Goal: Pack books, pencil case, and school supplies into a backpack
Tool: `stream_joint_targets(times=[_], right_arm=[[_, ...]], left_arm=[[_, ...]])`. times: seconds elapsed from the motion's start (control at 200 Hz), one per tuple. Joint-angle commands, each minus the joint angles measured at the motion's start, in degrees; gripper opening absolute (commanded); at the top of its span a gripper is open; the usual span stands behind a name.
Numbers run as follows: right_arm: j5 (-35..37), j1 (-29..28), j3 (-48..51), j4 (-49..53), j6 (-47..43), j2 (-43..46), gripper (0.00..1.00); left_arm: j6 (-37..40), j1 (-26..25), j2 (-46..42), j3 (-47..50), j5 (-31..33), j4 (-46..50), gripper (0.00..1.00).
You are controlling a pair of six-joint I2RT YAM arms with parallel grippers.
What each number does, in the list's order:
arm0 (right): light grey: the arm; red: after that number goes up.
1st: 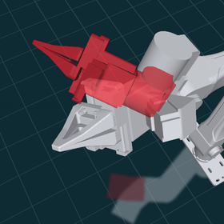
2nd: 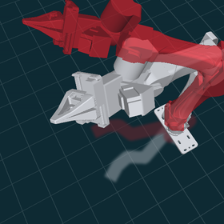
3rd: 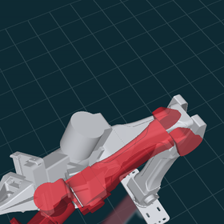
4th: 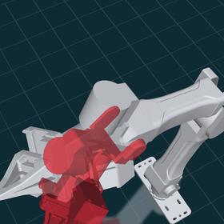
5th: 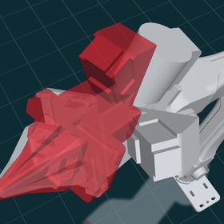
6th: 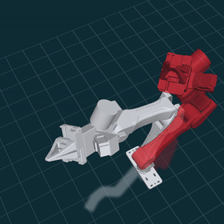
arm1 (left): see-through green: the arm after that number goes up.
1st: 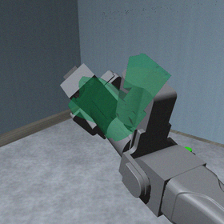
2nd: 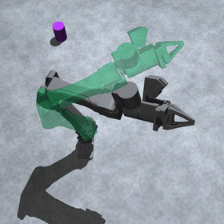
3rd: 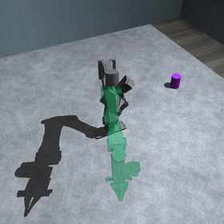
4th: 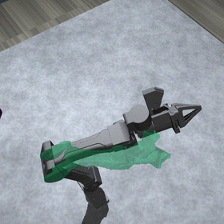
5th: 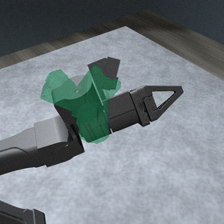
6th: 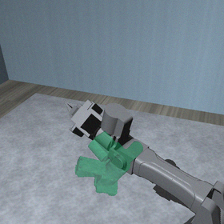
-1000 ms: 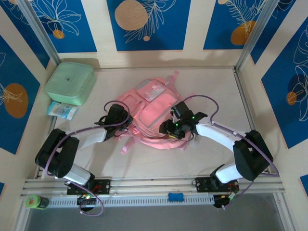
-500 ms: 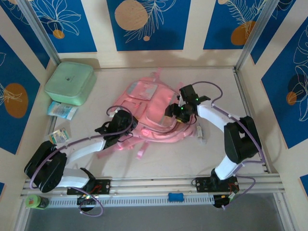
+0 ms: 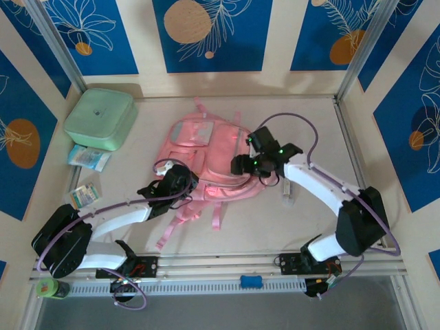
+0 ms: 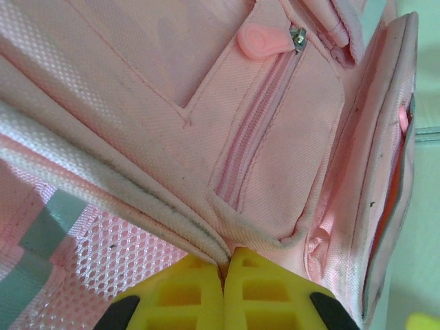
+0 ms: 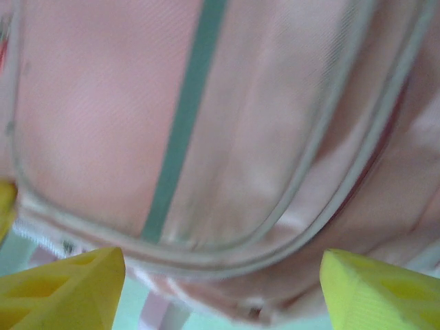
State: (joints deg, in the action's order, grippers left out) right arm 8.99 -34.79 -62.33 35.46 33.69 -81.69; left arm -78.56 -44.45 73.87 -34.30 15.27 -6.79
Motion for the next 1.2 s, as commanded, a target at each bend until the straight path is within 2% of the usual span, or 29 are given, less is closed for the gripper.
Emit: stream_joint_targets(times=[0.0,0.1,0.235,0.39,0.73,1.196], right_arm=[[10.5,-6.9,2.3,2.8,4.4,1.9,0.73],[13.2,-12.2,2.3,1.1,9.0,1.1,0.68],[14.1,-18.4,0.4,-3.6,14.6,-3.7,0.55],[14.7,-21.7,-1.6,-8.4,18.8,-9.1,0.49],[18.5,-24.4,-2.8,-15.1,22.3,-14.0,0.32],[24.7,-24.3,-5.2,-16.9,22.0,-19.2,0.23]], left_arm=[[0.0,-0.9,-1.5,-1.3,0.6,-2.4,0.0],[-0.1,-1.0,-2.2,-1.3,1.6,-1.5,0.0],[0.5,-1.1,-2.5,-1.9,1.9,-0.9,0.0],[0.6,-1.0,-2.3,-1.9,2.1,-1.4,0.0],[0.8,-1.0,-2.4,-1.5,2.4,-1.9,0.0],[0.5,-1.0,-2.2,-1.6,1.4,-3.6,0.0]])
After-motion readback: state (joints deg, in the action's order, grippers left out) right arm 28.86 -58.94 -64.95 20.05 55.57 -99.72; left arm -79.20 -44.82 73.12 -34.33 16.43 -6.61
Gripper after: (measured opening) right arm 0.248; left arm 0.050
